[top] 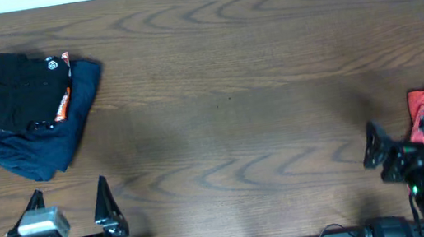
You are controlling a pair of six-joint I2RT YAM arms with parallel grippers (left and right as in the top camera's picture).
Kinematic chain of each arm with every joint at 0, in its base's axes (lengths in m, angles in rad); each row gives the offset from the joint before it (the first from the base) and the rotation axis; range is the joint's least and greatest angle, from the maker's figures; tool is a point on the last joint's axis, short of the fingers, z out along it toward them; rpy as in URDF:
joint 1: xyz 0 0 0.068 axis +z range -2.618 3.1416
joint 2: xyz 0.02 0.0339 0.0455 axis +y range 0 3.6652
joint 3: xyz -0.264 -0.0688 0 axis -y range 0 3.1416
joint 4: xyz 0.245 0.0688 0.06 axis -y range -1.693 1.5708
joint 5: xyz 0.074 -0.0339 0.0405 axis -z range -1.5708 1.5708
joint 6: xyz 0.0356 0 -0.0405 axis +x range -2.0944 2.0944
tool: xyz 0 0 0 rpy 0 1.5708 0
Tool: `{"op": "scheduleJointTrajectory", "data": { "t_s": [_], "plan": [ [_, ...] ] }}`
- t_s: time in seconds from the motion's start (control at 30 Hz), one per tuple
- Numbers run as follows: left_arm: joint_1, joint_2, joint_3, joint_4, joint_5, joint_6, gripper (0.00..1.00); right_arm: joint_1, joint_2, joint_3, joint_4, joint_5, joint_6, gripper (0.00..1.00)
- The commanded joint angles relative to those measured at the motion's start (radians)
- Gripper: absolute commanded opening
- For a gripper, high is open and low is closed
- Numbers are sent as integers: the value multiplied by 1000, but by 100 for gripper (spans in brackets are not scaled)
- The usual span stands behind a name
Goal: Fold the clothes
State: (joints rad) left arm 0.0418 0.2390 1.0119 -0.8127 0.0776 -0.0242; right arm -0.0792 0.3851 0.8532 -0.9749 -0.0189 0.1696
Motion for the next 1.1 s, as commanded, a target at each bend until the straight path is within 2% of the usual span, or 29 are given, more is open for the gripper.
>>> {"op": "scheduleJointTrajectory", "data": {
  "t_s": [0.0, 0.13, 0.67, 0.9, 1.07],
  "plan": [
    [-6, -6, -11, -2, -11, 16, 98, 7, -14, -11, -75, 15, 13, 99],
    [-6, -6, -11, -31, -11, 16, 98, 7, -13, -11, -207, 15, 13, 99],
    [-6, -6, -11, -333, -11, 16, 98, 7, -13, -13, -202, 47, 0, 99],
    [-6, -6, -11, -433, -11, 16, 98, 8, -100, -213, 161, -28, -150, 99],
    [-6, -6, -11, -433, -11, 16, 98, 8, -245, -399, 352, -92, -152, 99]
  ]
}}
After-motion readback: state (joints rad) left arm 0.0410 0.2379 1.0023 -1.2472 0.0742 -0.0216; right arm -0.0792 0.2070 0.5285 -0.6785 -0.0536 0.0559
